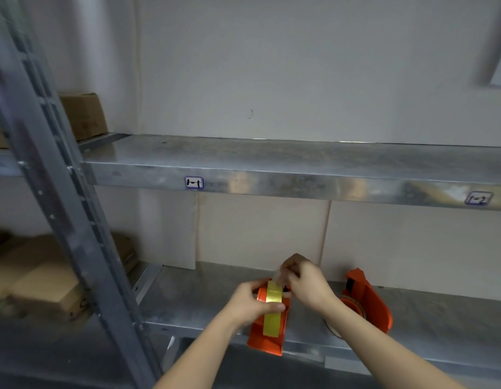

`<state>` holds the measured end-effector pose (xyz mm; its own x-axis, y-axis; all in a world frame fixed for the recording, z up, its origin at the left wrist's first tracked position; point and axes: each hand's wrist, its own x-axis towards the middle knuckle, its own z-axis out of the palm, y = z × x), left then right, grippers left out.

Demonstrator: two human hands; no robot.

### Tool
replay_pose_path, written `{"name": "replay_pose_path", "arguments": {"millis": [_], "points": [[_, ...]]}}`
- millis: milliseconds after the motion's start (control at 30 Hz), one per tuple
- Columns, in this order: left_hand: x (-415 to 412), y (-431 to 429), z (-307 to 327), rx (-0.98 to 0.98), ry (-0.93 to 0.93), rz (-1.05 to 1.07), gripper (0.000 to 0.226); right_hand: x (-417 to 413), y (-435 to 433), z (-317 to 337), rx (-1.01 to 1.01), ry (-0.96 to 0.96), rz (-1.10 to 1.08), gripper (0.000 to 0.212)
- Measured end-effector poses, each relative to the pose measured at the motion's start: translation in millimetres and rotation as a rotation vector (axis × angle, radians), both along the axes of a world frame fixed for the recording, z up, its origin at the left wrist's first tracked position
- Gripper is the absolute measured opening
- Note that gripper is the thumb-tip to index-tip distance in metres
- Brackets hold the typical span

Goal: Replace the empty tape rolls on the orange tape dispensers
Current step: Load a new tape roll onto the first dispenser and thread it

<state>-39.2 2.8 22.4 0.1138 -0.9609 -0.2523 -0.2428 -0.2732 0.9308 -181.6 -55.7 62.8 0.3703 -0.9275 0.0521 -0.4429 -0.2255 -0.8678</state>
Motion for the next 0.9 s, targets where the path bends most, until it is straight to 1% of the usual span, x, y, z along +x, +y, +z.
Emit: {"name": "replay_pose_path", "arguments": {"millis": [67,100,200,333,467,533,633,733,833,900], "points": [[-2,3,1,0.023,-0.003,0.049,0.095,-1,-1,-2,-0.046,0.029,-0.001,0.011],[-2,4,1,0.035,0.000,0.065,0.100,-1,-2,-2,-0.075,0.051,0.001,0.011],[-2,9,2,0.057,0.041,0.075,0.104,-4,-3,-1,-0.103,0.091,0.007,0.014],[-2,18,0,0.054,0.143,0.065,0.106,-8,-4,2,-0.095,0.123,0.001,0.023],[-1,24,8,-0.011,0.201,0.017,0.088,-9,-1,10,-0.098,0.163,-0.016,0.008],[2,25,13,-0.056,0.221,-0.021,0.085,-10,1,16,-0.109,0.177,-0.017,0.003],[2,30,21,-0.117,0.234,-0.075,0.083,-16,8,28,-0.135,0.187,-0.044,0.004],[-4,37,26,-0.162,0.226,-0.120,0.073,-26,13,35,-0.153,0.208,-0.075,0.013],[-11,40,30,-0.217,0.226,-0.145,0.062,-41,22,42,-0.103,0.198,-0.116,0.016],[-17,41,34,-0.250,0.221,-0.173,0.062,-53,30,48,-0.065,0.165,-0.133,0.022]]}}
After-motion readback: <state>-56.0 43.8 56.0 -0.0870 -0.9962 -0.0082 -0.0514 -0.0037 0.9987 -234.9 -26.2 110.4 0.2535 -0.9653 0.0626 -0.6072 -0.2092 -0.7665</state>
